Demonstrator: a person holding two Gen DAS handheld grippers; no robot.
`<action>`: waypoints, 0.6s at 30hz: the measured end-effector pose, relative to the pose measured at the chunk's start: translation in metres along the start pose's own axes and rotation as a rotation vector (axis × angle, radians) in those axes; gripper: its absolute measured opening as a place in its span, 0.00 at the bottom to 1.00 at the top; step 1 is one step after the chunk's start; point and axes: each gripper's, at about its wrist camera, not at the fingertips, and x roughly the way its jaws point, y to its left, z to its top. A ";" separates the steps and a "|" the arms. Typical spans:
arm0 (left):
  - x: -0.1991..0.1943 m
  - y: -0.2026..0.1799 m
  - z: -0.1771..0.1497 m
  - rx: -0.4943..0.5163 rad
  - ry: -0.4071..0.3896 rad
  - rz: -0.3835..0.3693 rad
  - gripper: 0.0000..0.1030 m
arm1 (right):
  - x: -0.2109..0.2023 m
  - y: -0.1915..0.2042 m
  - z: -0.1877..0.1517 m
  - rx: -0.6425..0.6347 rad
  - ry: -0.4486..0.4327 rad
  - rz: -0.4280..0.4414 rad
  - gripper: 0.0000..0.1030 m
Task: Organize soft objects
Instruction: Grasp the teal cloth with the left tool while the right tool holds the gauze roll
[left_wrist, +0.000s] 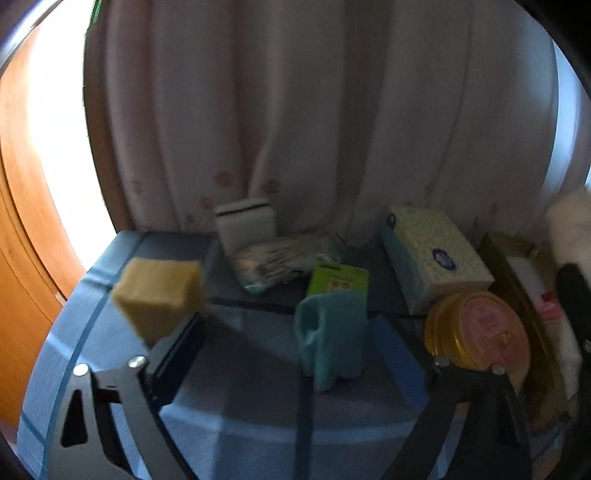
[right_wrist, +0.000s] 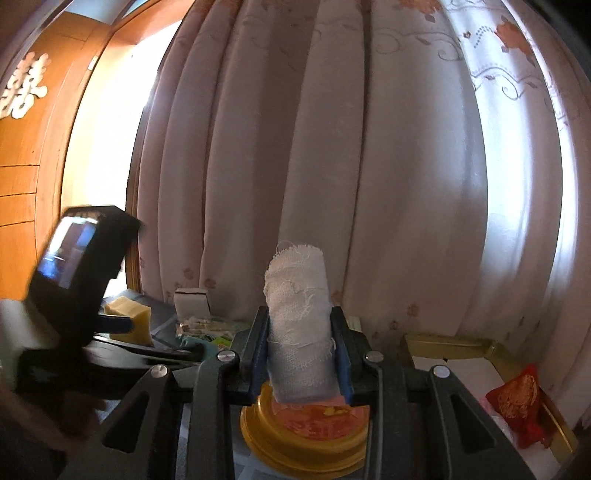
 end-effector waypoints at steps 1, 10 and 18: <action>0.005 -0.005 0.002 0.009 0.008 0.008 0.86 | -0.002 -0.001 0.000 0.005 0.001 -0.001 0.33; 0.039 -0.010 -0.001 0.011 0.098 -0.036 0.45 | 0.010 -0.009 0.006 0.075 0.047 0.013 0.33; 0.019 0.021 -0.018 -0.149 0.056 -0.120 0.21 | 0.008 -0.016 0.010 0.108 0.053 0.011 0.33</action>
